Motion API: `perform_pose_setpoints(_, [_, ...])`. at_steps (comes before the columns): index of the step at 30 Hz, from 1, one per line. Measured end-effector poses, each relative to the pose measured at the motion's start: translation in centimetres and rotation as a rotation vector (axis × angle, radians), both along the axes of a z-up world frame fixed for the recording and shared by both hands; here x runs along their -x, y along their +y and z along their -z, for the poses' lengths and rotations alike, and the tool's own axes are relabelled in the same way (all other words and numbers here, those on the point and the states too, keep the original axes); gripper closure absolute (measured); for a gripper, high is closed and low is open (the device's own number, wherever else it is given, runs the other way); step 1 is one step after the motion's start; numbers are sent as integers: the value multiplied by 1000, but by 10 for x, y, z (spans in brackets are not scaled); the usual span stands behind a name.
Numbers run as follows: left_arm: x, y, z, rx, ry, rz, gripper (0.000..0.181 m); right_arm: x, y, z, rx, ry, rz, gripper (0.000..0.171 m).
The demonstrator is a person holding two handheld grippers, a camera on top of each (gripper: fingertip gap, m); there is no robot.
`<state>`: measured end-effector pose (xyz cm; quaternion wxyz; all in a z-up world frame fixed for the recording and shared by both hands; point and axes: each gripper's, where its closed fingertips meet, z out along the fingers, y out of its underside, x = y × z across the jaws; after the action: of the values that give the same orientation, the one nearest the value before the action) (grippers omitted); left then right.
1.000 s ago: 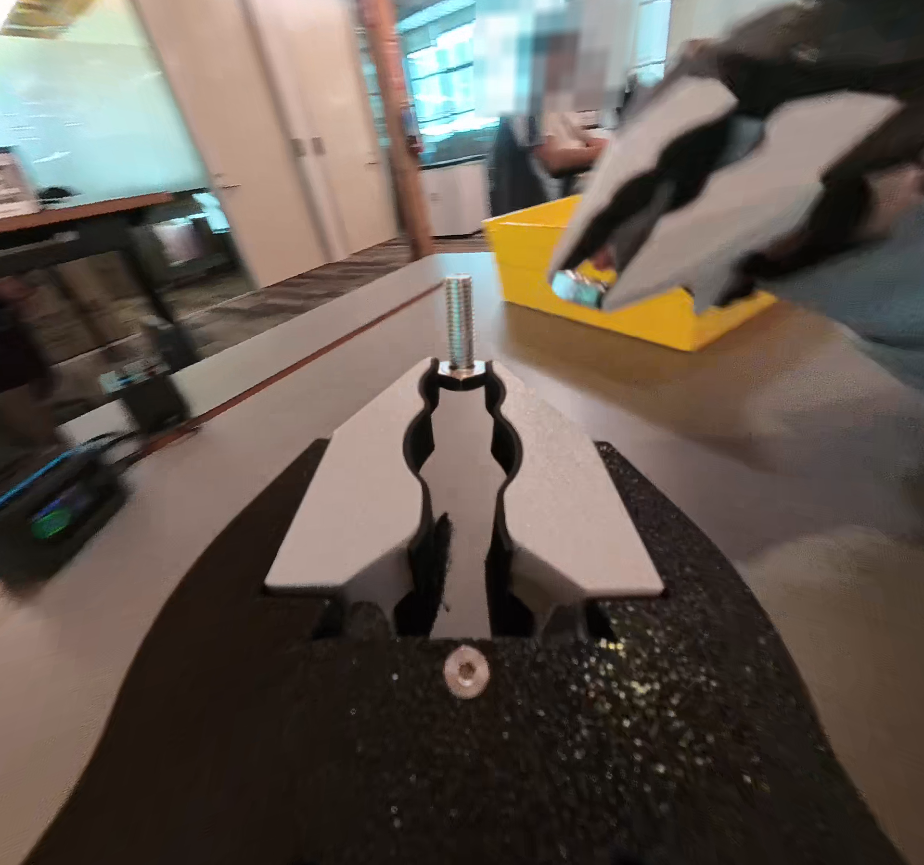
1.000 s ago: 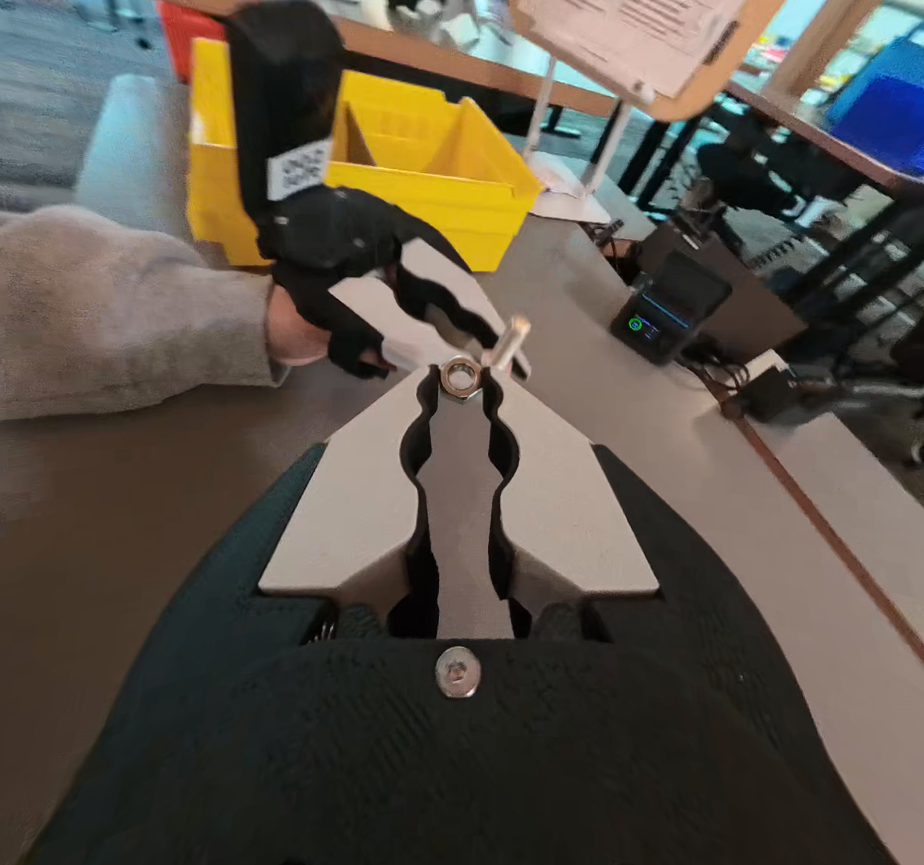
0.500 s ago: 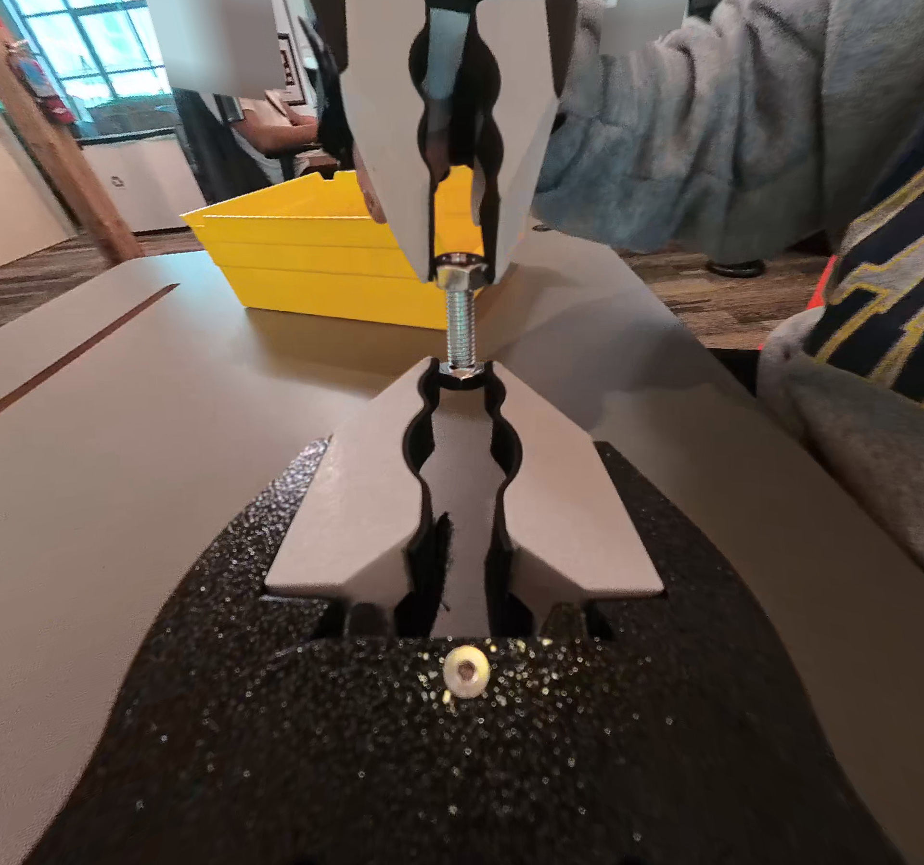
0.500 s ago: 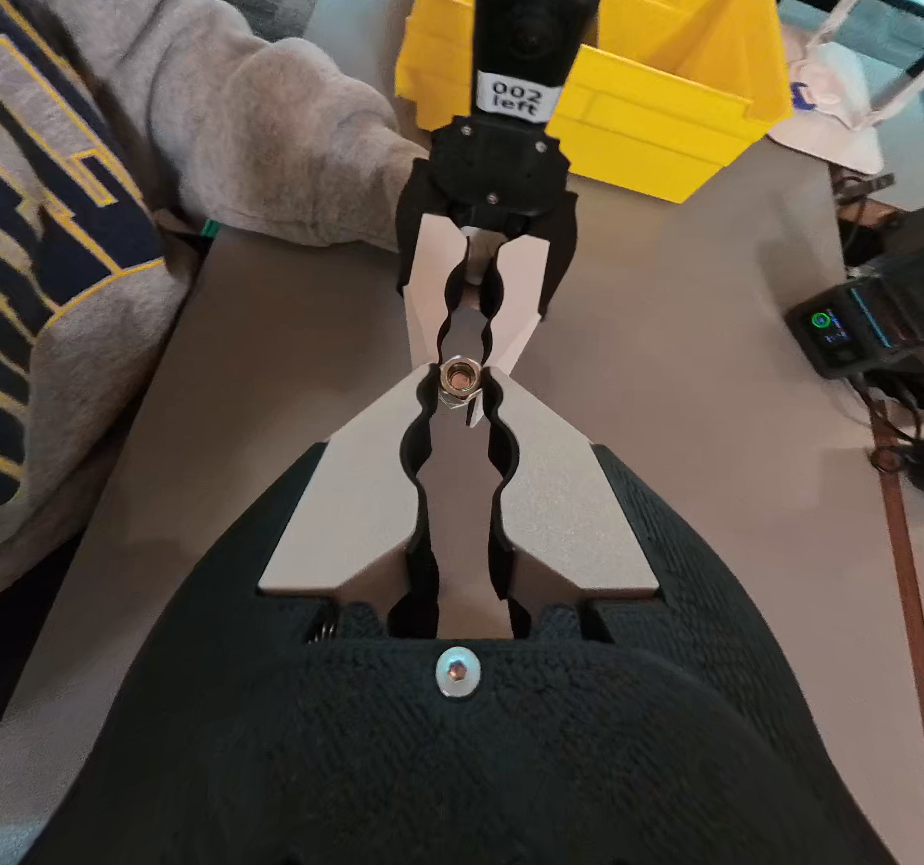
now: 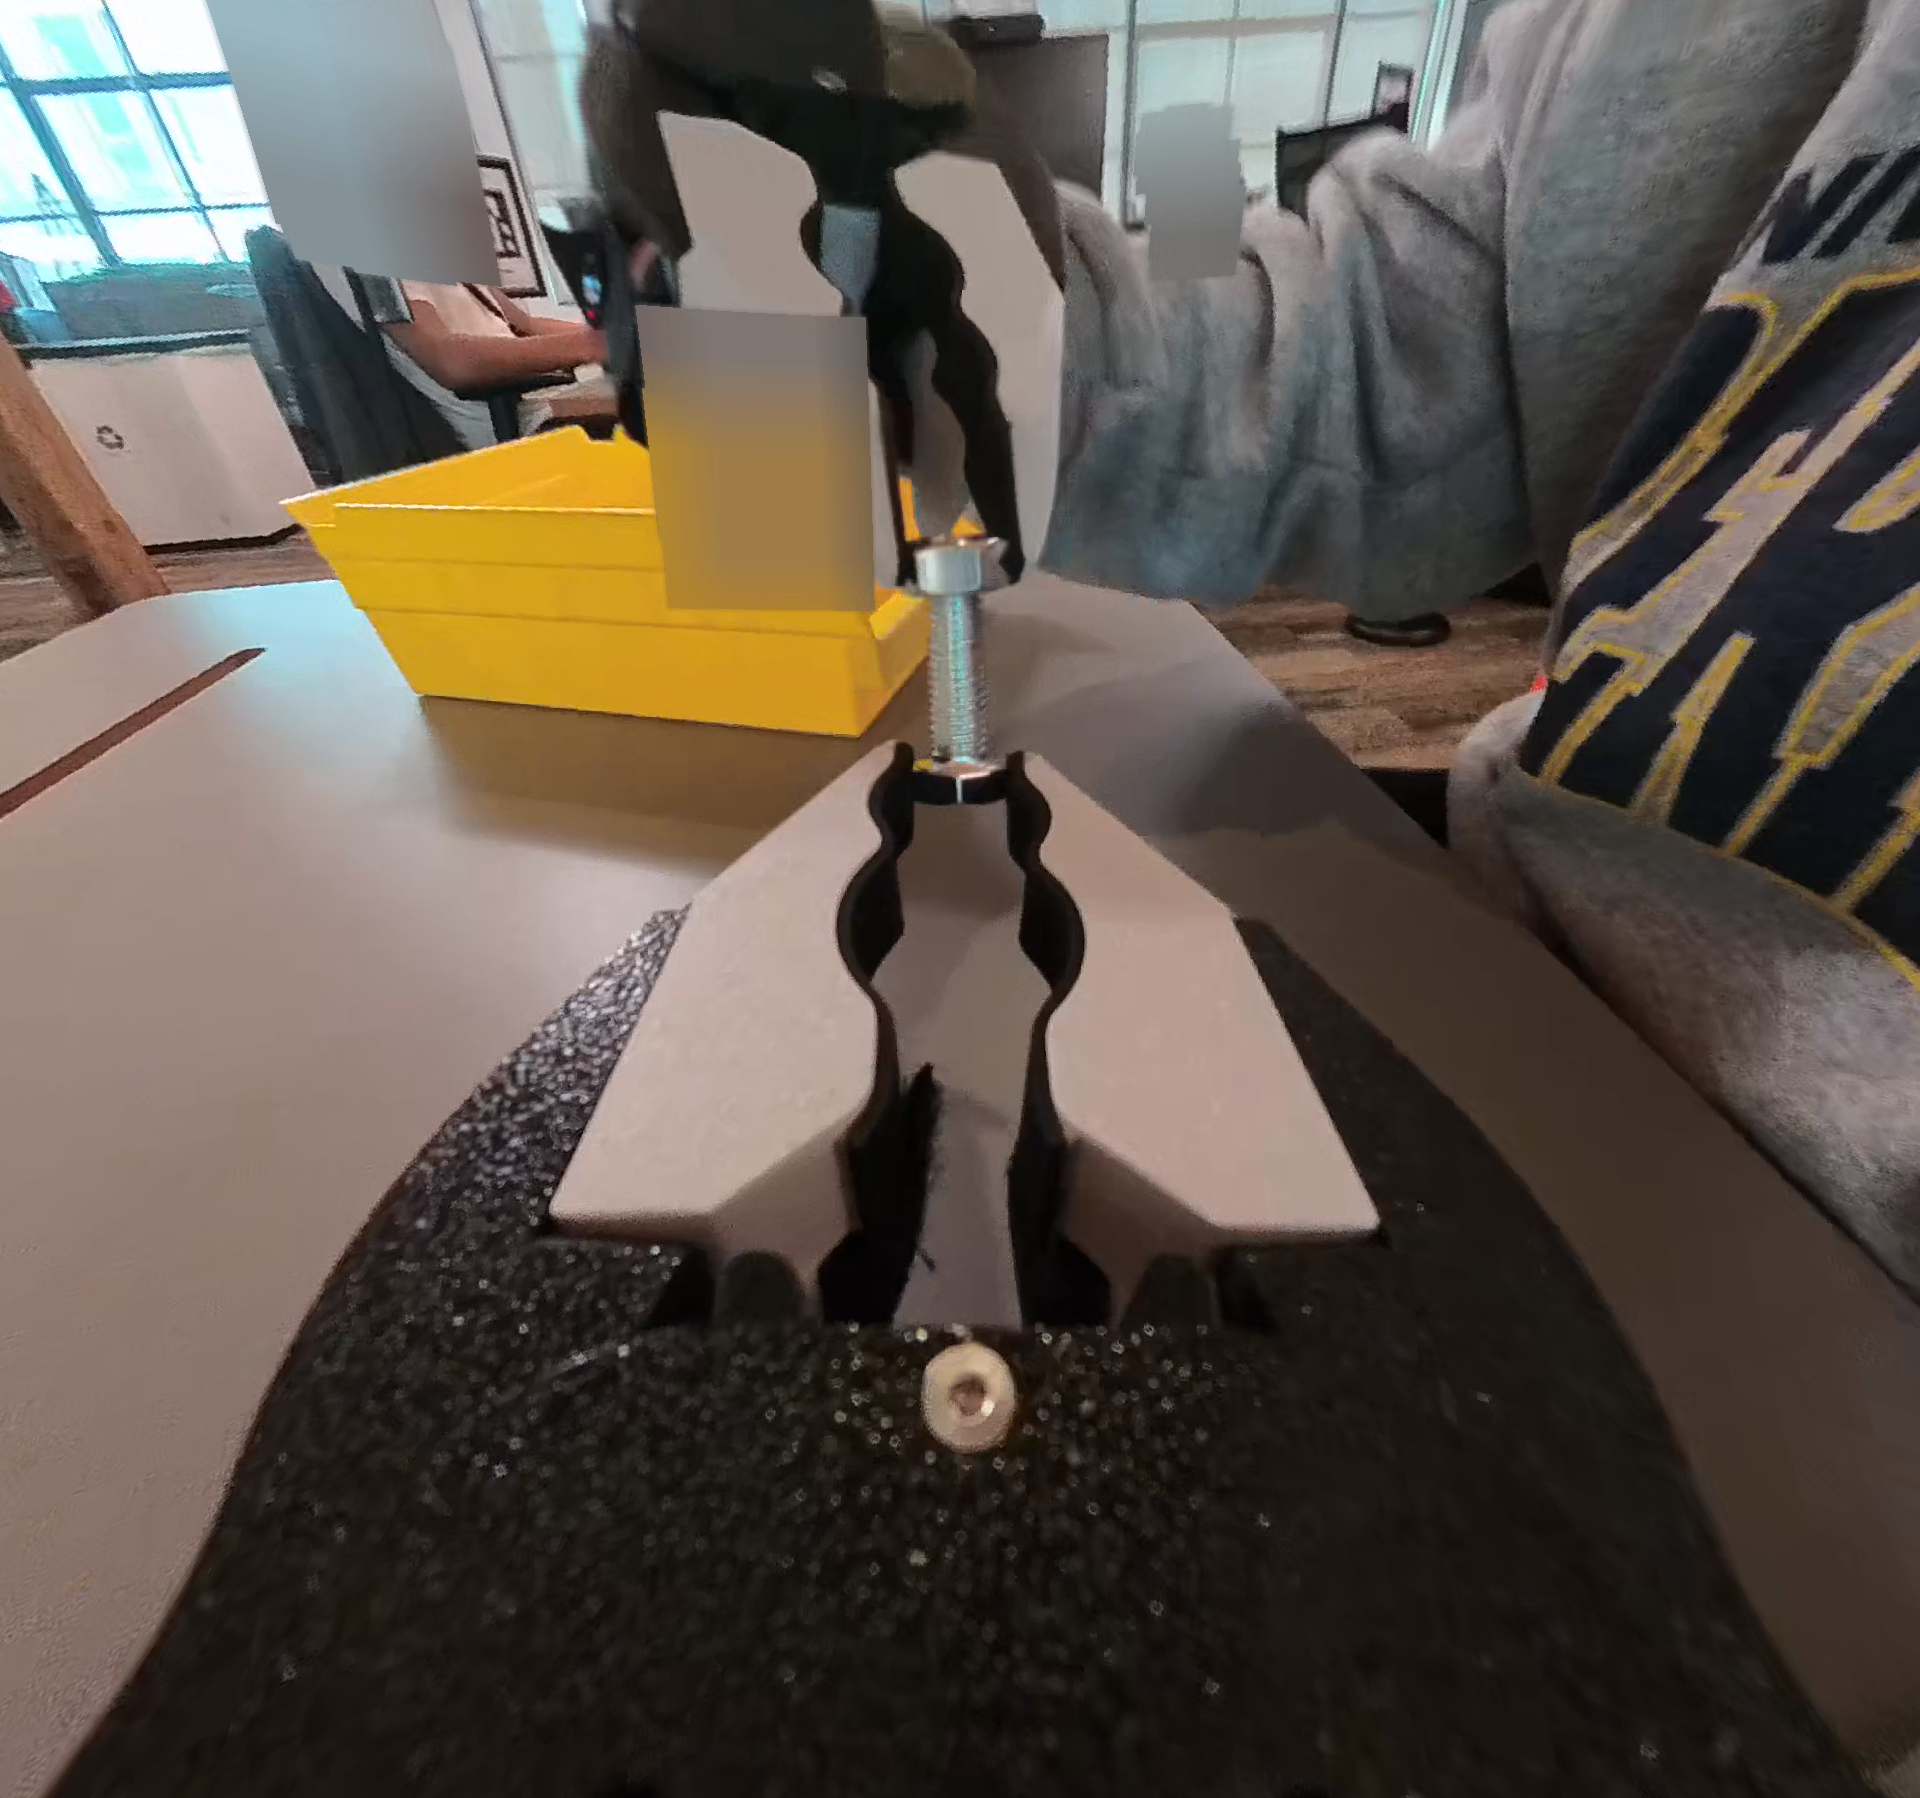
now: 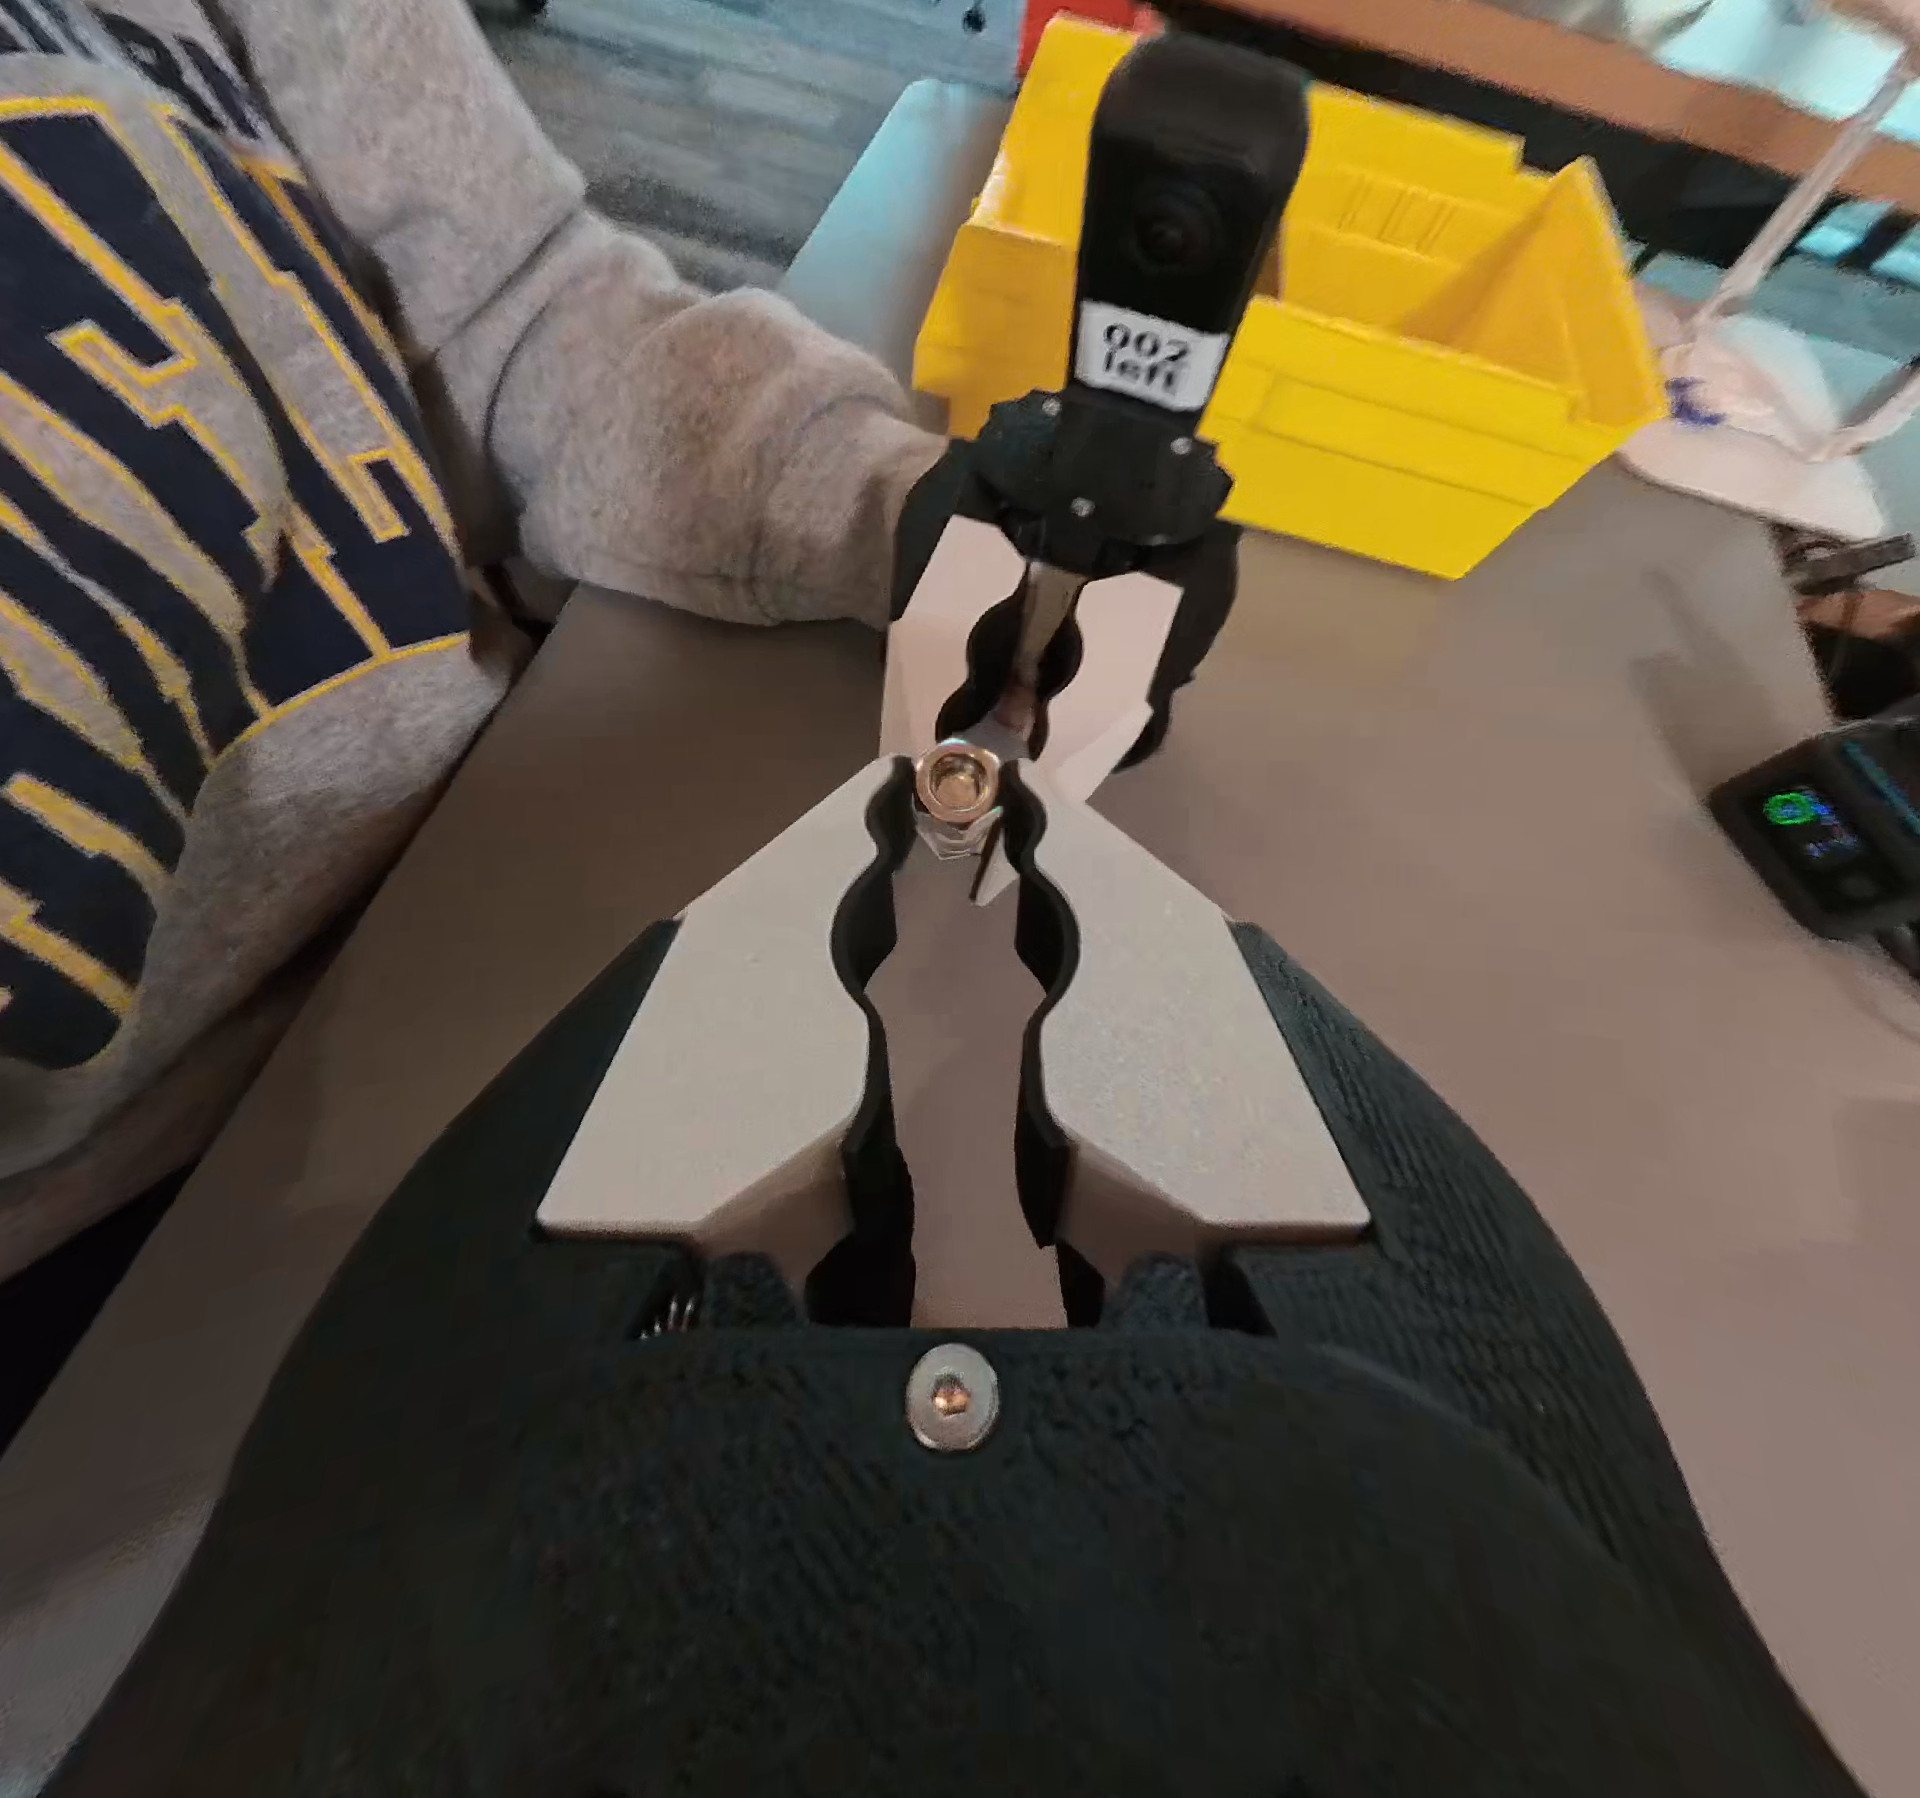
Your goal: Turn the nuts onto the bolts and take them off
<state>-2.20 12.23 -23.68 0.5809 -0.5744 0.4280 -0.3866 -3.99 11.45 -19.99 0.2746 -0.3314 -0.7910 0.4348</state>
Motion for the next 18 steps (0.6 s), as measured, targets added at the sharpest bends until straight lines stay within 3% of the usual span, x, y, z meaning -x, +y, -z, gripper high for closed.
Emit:
perform_pose_setpoints(3, [2,-1,-12,5,-94,12,166,2,0,-11,32,99,25,156])
perform_pose_setpoints(9, [4,1,-15,3,-115,-4,165,6,3,-14,35,128,69,155])
perform_pose_setpoints(18, [21,28,-15,-43,-83,-258,166,24,31,-14,14,90,433,155])
